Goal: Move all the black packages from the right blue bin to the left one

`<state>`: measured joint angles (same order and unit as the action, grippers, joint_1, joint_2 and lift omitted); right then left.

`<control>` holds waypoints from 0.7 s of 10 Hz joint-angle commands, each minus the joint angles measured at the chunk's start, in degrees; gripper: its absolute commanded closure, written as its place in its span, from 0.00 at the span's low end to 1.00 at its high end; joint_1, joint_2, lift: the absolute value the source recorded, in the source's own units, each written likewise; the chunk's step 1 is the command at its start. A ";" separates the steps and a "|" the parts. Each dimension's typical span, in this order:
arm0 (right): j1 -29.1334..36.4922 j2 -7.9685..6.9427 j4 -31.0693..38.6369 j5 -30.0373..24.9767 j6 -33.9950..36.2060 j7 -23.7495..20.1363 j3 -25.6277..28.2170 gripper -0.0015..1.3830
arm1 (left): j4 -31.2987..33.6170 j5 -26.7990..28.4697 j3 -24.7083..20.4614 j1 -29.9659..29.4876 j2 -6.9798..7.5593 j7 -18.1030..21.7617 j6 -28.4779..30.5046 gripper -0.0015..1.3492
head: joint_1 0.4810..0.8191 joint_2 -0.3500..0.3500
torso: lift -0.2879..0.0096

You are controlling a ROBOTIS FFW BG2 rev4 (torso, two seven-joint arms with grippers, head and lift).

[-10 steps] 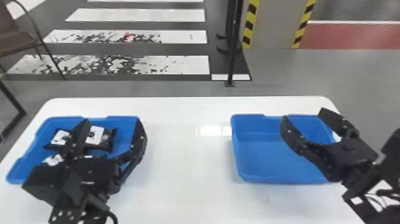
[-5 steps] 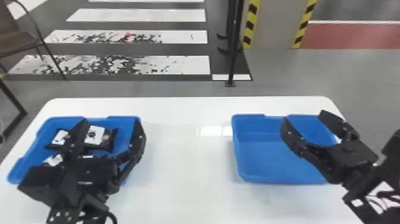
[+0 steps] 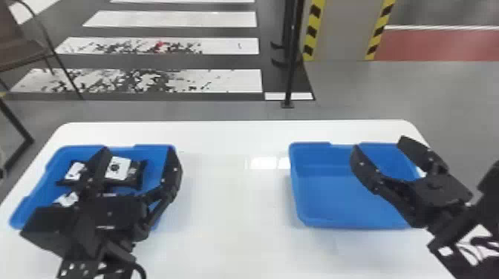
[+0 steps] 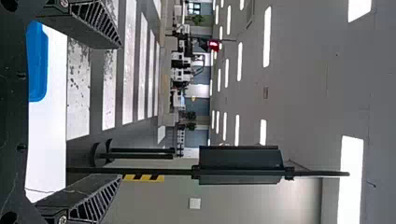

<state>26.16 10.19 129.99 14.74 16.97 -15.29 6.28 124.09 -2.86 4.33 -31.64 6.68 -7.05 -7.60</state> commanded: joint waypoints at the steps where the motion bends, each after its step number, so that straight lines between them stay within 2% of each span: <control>1: -0.01 0.00 0.02 0.12 0.04 0.00 0.00 0.12 | 0.01 0.00 0.01 0.00 0.00 0.02 -0.14 0.04 | 0.63 0.50 | 0.45; 7: -0.15 0.00 -0.13 0.23 -0.10 0.00 0.00 0.11 | 0.01 -0.34 0.13 0.00 0.18 0.02 -0.28 0.04 | 0.63 0.50 | 0.45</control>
<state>26.01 10.19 129.86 14.97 16.87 -15.29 6.28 124.11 -3.21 4.42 -31.71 6.78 -7.04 -7.87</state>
